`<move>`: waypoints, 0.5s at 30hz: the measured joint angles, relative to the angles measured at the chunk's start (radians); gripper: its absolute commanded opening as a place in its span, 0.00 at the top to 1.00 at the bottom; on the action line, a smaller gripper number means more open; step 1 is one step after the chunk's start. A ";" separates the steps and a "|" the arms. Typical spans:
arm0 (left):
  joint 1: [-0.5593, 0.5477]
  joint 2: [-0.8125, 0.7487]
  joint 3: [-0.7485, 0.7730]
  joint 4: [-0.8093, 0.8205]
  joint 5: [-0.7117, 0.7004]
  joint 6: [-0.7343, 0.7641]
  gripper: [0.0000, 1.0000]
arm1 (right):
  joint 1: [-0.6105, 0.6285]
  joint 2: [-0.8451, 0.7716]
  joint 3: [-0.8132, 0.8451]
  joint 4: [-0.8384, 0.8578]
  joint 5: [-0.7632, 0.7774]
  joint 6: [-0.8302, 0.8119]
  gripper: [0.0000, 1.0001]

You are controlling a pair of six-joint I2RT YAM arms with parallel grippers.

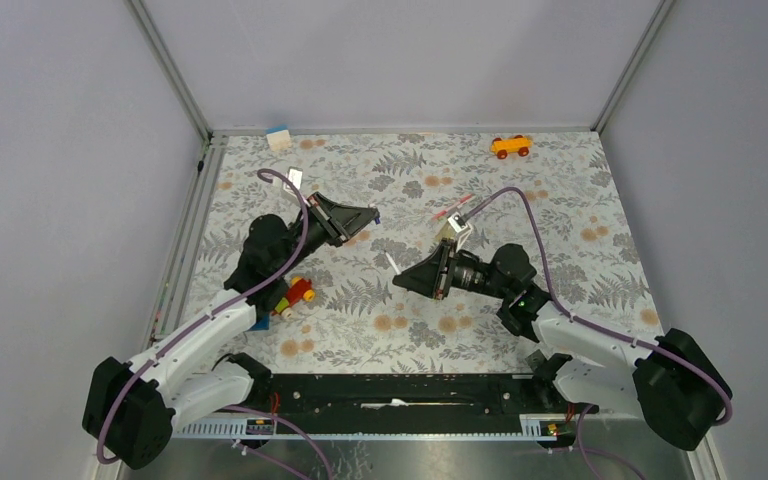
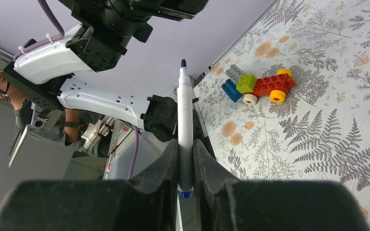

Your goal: Insert the pens into the pen caps

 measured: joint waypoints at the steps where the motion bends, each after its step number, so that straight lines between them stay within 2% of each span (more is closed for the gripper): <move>1: 0.000 0.000 -0.004 0.029 0.018 -0.013 1.00 | 0.006 0.008 0.000 0.007 0.004 -0.004 1.00; 6: 0.000 -0.002 -0.020 0.148 0.087 -0.080 1.00 | 0.014 0.036 0.021 0.035 0.026 -0.018 1.00; 15: 0.000 -0.011 -0.056 0.184 0.115 -0.113 1.00 | 0.016 0.043 0.034 0.058 0.059 -0.025 1.00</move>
